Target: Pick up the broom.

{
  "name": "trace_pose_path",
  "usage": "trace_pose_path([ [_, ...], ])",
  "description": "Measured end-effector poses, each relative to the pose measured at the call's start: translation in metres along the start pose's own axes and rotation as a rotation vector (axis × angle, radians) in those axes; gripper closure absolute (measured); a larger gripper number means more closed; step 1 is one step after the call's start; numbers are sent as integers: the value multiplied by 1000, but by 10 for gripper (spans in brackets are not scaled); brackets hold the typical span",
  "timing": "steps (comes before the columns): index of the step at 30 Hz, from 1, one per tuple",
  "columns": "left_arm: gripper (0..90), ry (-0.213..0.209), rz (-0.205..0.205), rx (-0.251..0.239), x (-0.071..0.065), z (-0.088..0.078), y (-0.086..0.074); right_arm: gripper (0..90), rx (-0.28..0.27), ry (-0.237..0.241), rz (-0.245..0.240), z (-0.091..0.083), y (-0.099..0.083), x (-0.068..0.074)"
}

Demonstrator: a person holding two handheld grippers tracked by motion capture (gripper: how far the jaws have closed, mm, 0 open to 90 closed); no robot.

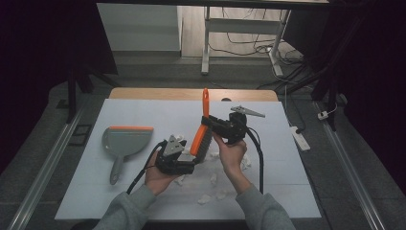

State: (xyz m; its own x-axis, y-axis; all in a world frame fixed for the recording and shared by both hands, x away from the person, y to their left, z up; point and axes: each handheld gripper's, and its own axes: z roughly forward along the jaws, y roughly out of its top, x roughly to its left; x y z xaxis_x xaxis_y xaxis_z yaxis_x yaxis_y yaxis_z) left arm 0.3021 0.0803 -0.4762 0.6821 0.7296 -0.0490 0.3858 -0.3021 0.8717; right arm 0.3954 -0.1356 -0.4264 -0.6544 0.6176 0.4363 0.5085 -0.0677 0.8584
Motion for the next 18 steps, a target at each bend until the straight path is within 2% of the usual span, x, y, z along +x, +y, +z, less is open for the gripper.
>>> trace_pose_path([
  [5,272,32,3,-11,-1,11,-3,702,-27,2,7,2,-5,3],
  [9,360,51,-3,-20,-3,20,-5,701,-53,16,42,4,-10,4],
  [12,416,69,-5,-34,-3,22,-6,701,-57,20,44,4,-11,5],
  [15,516,48,-9,-53,0,22,-6,701,-69,22,42,4,-12,6],
  [16,591,35,-13,-53,1,22,-7,701,-70,26,46,4,-13,6],
  [18,706,38,-19,-48,2,22,-7,701,-68,31,46,4,-13,7],
])
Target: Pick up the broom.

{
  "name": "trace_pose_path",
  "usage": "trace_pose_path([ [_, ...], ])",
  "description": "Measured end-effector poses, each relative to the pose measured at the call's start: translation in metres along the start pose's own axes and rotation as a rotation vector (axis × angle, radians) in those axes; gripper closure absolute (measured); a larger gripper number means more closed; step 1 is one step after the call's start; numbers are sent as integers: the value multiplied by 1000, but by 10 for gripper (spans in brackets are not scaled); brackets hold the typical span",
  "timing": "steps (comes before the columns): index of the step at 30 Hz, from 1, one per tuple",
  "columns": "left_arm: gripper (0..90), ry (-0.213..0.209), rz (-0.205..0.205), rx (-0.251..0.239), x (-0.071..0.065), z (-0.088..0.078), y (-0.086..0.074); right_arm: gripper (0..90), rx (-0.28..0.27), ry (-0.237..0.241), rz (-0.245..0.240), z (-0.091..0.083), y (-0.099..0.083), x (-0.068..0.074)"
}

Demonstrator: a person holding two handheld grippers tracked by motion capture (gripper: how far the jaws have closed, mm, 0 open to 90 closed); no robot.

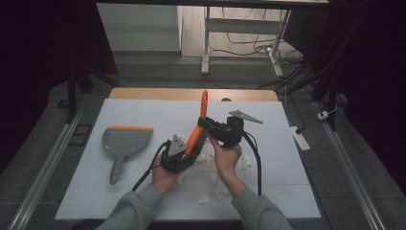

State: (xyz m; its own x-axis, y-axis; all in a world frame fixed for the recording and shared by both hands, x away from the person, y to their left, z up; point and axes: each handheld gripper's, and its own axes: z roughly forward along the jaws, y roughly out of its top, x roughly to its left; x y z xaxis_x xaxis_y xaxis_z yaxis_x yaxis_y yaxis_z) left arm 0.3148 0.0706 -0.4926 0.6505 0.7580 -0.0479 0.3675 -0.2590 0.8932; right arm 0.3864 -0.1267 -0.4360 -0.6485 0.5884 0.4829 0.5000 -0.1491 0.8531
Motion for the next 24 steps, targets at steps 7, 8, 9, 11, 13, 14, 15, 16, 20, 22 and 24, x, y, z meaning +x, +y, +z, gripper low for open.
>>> trace_pose_path([
  [7,792,-21,-48,19,14,-6,2,700,-10,15,20,-1,-1,0],
  [8,794,-21,-43,18,15,-6,2,700,-12,17,18,-1,-1,1],
  [9,795,-23,-39,21,15,-7,3,700,-14,18,11,-1,-1,1],
  [11,795,-29,-37,25,16,-8,3,699,-12,19,7,-1,-1,2],
  [13,796,-36,-30,37,20,-9,4,694,-1,22,3,0,0,2],
  [14,796,-36,-30,37,20,-9,4,690,5,23,1,0,0,1],
  [15,796,-41,-26,44,24,-11,4,684,10,26,-3,0,1,1],
  [16,796,-41,-26,44,24,-11,4,675,17,30,-10,1,1,1],
  [20,797,-55,-29,60,33,-18,7,551,15,5,-81,-2,5,3],
  [22,796,-55,-25,74,39,-23,8,496,22,-4,-107,-5,7,2],
  [24,796,-71,-29,97,46,-28,8,470,34,5,-119,-6,8,0],
])
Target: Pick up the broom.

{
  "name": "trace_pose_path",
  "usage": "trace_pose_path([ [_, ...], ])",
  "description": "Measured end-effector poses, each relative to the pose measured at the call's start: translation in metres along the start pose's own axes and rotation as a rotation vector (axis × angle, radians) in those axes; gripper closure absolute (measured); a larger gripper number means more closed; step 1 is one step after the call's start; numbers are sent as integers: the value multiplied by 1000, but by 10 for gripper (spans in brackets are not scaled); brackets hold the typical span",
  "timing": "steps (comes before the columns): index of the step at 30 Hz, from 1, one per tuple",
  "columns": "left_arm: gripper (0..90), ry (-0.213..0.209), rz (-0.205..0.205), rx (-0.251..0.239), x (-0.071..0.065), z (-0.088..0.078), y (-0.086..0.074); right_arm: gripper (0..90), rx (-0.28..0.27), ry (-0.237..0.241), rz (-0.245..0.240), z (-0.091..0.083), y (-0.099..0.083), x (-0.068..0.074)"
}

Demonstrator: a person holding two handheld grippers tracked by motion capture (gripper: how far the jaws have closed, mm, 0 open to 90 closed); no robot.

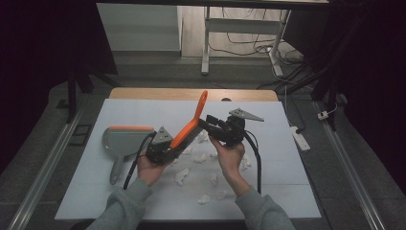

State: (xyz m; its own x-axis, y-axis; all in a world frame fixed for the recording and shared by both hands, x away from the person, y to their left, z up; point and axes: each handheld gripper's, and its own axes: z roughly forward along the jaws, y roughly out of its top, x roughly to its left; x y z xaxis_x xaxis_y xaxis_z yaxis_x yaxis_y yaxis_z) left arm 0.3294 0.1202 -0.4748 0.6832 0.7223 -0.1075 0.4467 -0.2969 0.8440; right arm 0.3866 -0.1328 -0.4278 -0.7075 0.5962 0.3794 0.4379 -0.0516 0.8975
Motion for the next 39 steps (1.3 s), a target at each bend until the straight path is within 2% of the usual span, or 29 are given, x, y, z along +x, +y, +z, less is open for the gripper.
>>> trace_pose_path([
  [1,796,-4,13,15,4,-6,0,448,42,11,-17,-1,2,-3],
  [3,796,-7,18,20,6,-9,-1,438,59,13,-29,-2,3,-4],
  [4,796,-6,31,24,6,-14,-1,428,92,12,-55,-4,3,-7],
  [5,796,-6,31,24,6,-14,-1,428,92,12,-55,-4,3,-7],
  [7,796,-7,45,32,7,-18,-1,404,139,6,-97,-7,2,-10],
  [12,795,-14,71,81,10,-23,-2,386,204,6,-154,-20,-2,-15],
  [16,796,-22,72,99,13,-24,-2,386,220,17,-154,-28,-4,-20],
  [21,795,-38,92,135,14,-25,-1,386,260,23,-199,-39,-7,-24],
  [23,795,-40,107,155,14,-27,0,386,287,61,-228,-40,-8,-22],
  [26,796,-48,111,172,16,-30,1,386,311,73,-270,-43,-9,-16],
  [27,796,-51,116,188,16,-29,2,386,315,79,-290,-44,-9,-13],
  [28,795,-48,139,222,16,-27,3,386,328,97,-315,-47,-10,-8],
  [29,796,-48,139,222,16,-27,3,386,332,101,-328,-48,-10,-6],
  [32,796,-60,147,254,16,-24,7,385,335,117,-338,-50,-10,-3],
  [35,796,-61,170,273,14,-21,11,384,353,128,-370,-53,-11,0],
  [39,796,-78,196,294,9,-15,15,382,360,135,-369,-52,-11,-2],
])
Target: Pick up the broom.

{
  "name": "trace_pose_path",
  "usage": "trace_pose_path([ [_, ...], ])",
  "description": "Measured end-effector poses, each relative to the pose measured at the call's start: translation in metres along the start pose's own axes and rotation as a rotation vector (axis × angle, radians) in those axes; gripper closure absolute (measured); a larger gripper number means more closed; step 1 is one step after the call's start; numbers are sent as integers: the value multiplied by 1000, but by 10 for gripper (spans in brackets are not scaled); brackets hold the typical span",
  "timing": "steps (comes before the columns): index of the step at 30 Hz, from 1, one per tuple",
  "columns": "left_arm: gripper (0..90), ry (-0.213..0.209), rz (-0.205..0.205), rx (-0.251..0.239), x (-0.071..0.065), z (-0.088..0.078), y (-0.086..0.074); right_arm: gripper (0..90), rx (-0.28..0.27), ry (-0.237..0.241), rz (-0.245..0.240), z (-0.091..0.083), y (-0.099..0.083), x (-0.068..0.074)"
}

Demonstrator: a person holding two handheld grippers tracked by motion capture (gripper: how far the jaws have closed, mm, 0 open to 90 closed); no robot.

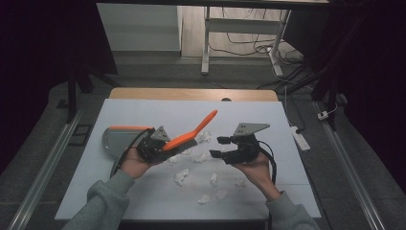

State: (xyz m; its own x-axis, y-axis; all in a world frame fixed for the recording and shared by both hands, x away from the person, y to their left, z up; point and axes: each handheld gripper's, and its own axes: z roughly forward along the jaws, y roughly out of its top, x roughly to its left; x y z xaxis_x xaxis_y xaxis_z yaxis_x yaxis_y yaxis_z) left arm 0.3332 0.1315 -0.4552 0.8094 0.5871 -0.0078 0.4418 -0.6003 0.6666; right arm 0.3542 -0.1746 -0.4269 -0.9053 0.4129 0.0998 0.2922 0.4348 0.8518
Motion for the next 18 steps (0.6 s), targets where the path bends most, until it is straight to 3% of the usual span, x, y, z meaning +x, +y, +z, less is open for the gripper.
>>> trace_pose_path([
  [7,796,-18,52,50,-4,8,5,378,3,-15,-54,-3,3,3],
  [11,796,-28,85,79,-7,10,10,380,33,4,-102,-5,12,7],
  [18,796,-57,170,130,-18,15,25,346,66,-2,-124,-3,21,8],
])
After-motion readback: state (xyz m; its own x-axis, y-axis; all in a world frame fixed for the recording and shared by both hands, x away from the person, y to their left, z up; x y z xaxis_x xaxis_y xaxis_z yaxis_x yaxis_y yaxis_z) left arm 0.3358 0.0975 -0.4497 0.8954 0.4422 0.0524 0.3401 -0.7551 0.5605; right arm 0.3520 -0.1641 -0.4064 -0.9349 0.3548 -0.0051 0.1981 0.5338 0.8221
